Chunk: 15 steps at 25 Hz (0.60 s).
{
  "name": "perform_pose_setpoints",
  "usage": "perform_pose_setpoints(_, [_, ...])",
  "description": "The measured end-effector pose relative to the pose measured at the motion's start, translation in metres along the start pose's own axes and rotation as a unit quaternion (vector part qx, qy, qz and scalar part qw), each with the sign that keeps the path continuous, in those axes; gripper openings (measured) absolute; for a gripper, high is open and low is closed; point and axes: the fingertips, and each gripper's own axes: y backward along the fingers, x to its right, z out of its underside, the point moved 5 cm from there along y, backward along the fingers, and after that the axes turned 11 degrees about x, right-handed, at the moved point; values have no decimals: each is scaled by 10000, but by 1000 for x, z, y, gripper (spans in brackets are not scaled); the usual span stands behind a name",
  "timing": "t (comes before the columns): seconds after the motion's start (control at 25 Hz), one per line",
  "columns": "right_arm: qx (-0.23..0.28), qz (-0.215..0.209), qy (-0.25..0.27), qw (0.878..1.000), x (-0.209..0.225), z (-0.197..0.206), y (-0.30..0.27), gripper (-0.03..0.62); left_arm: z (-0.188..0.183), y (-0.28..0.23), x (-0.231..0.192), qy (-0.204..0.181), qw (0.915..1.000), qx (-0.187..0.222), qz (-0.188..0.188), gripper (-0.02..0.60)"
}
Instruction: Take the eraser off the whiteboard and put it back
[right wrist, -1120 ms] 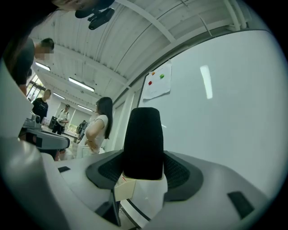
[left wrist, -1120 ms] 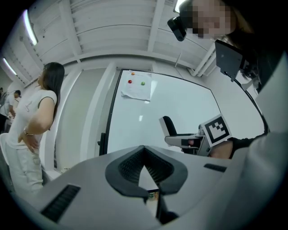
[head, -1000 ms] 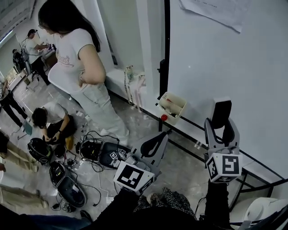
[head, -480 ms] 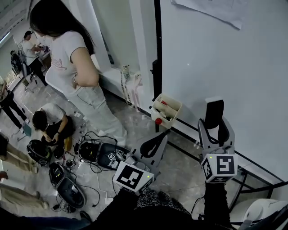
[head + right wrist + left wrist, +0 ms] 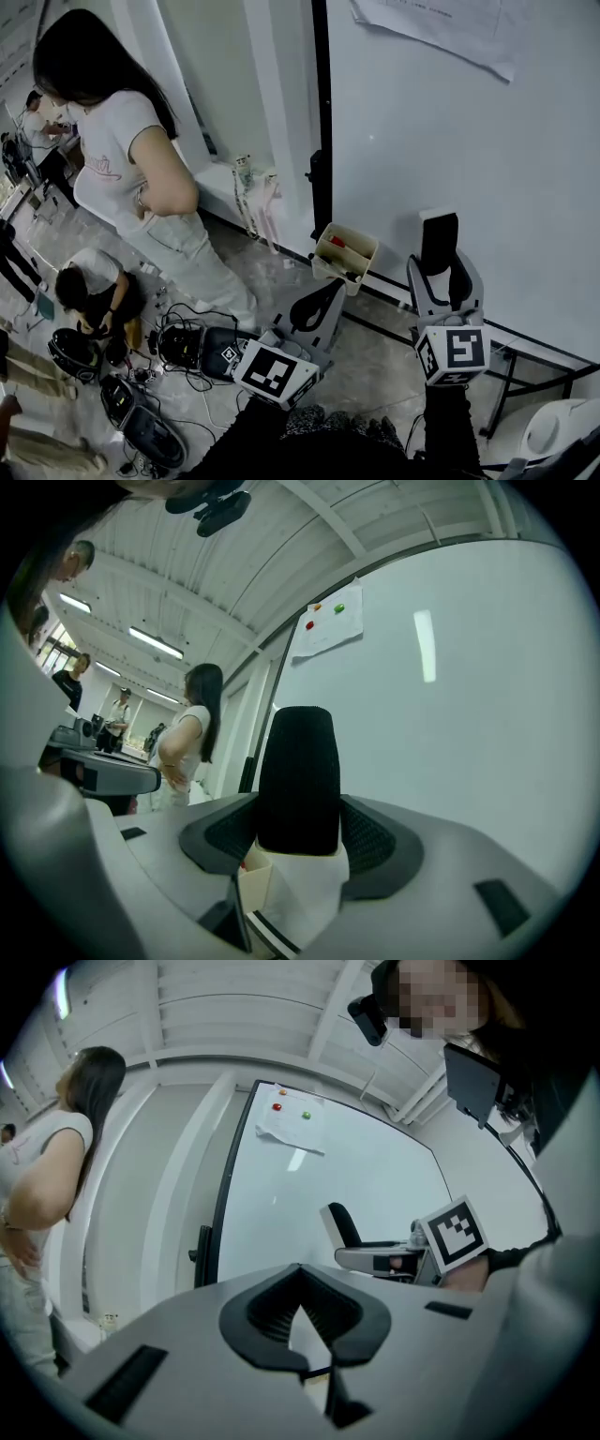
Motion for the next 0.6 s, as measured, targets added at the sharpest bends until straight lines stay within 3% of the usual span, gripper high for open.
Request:
perform_pose_setpoints(0.32, [-90,832,6,9965,-39,16,-37,275,8,-16,-64,207,9955,-27,922,6])
perform_pose_setpoints(0.6, [-228,1647,-150,9860,-62,31,-58,275,10,-25,-102,427,9875,30,1514,6])
